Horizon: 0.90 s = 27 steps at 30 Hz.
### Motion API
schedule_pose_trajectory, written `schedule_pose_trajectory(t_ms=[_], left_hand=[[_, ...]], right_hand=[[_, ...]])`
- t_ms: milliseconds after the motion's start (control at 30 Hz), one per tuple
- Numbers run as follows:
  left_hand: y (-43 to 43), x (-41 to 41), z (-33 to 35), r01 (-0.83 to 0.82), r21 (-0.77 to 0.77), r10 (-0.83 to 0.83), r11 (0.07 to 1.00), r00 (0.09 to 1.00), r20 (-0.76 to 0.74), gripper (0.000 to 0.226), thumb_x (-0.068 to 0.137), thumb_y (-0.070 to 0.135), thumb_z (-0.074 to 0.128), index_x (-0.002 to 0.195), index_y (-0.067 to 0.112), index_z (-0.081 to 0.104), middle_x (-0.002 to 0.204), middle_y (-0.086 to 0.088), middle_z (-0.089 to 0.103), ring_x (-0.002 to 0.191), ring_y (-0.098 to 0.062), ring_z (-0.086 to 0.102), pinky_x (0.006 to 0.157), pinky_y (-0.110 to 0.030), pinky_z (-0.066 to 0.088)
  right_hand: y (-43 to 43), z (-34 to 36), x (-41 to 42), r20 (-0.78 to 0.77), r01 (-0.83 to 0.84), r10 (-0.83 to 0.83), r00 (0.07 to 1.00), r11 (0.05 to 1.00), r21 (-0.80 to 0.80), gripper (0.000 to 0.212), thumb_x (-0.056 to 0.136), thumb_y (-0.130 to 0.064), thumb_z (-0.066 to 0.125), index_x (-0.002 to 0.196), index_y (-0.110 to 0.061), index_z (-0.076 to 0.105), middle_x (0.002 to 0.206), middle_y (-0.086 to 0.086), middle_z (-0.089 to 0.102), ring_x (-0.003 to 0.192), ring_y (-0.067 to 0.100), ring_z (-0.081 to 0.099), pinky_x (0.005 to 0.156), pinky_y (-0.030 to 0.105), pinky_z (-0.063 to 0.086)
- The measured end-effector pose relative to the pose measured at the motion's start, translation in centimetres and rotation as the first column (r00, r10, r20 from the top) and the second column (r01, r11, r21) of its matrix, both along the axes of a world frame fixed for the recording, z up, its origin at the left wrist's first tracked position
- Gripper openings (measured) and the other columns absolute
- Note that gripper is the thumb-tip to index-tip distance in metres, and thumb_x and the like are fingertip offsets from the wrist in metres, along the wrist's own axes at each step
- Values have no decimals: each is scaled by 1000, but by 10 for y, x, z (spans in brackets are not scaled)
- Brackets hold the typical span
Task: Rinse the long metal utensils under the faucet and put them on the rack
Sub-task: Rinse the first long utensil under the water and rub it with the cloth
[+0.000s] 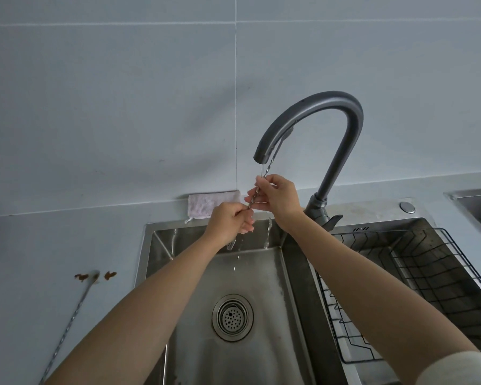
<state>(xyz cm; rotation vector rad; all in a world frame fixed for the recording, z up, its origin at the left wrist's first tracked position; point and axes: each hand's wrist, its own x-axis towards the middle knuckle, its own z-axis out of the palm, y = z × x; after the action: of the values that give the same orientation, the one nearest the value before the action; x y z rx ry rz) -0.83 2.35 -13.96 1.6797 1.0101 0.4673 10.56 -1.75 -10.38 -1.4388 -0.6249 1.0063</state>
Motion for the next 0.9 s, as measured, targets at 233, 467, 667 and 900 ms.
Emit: schedule_pose_trajectory(t_ms=[233,467,667,900], left_hand=[[-2,-8,2,-45,-15,45,999,999,18,17,90,5,54,96,-7,64,65,-1,61,38,5,59,43,-7,49],[-6,-7,0,-97,-2,97,995,995,31,13,84,-1,62,89,-12,66,56,-6,58,31,3,54,37,-9,44],[-9,-8,-1,-129,81,129,988,992,3,14,79,5,69,81,-8,68,51,-3,57,29,4,52,37,-5,41],[-15,-13,-3,-170,100,170,980,985,4,15,81,7,68,79,-7,67,51,-1,56,29,5,51,37,-5,41]], right_hand=[[-5,-3,-8,-71,-38,41,997,999,38,19,86,6,57,84,-12,58,74,9,66,57,10,67,64,22,59],[0,2,-11,101,68,-60,993,995,-78,10,94,-11,51,93,-13,41,65,9,62,47,16,60,48,23,54],[-1,4,-11,104,123,-116,988,990,-63,17,92,-14,56,76,-13,50,65,6,63,55,18,62,53,22,56],[-1,2,-15,71,120,-116,991,992,-47,27,94,-12,49,68,-7,54,64,9,60,55,18,61,54,22,55]])
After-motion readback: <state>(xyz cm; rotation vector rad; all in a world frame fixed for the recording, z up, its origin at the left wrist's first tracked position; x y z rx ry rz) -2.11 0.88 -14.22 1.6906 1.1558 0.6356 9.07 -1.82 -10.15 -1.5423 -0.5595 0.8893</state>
